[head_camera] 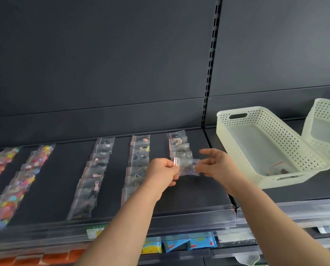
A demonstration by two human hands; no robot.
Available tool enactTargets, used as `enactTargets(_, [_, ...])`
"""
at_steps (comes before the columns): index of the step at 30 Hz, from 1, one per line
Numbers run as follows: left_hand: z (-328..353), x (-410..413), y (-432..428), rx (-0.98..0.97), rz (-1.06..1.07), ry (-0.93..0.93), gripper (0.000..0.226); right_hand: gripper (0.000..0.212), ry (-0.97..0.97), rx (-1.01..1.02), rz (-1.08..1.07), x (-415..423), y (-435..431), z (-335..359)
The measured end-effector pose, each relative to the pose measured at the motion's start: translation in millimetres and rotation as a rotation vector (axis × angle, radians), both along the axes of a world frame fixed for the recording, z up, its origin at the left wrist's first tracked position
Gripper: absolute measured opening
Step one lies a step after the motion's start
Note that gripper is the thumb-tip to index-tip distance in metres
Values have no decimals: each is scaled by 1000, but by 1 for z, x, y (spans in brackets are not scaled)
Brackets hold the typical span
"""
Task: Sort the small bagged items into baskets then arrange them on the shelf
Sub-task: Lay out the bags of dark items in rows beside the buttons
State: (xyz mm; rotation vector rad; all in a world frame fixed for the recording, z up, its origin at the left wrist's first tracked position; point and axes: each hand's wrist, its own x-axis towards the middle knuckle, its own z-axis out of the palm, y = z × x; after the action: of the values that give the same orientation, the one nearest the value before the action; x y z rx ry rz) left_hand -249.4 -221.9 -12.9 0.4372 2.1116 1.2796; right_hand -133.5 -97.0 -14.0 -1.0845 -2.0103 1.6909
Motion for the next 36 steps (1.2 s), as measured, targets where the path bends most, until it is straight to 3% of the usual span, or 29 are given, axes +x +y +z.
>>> enactTargets(6, [-15,-1,0,-238,-75,174,24,64,-180,310,44,-6,-5,-15])
enactTargets(12, [-23,-3,7,-337,-106,290,11,61,-243,427,47,-7,-8,-21])
enactTargets(15, [-22,-5,9,-372,-114,306,17,56,-287,483,69,-8,-10,-20])
enactTargets(20, [-15,-5,9,-282,-90,333,34,29,-330,699,56,-2,-8,-5])
enactTargets(24, [-6,2,29,-136,-160,351,18,16,-380,875,-39,15,6,20])
enactTargets(32, [12,70,91,60,-317,219,16,20,-330,966,-210,82,65,37])
enactTargets(36, [16,102,118,49,-325,198,29,25,-557,914,-167,114,121,32])
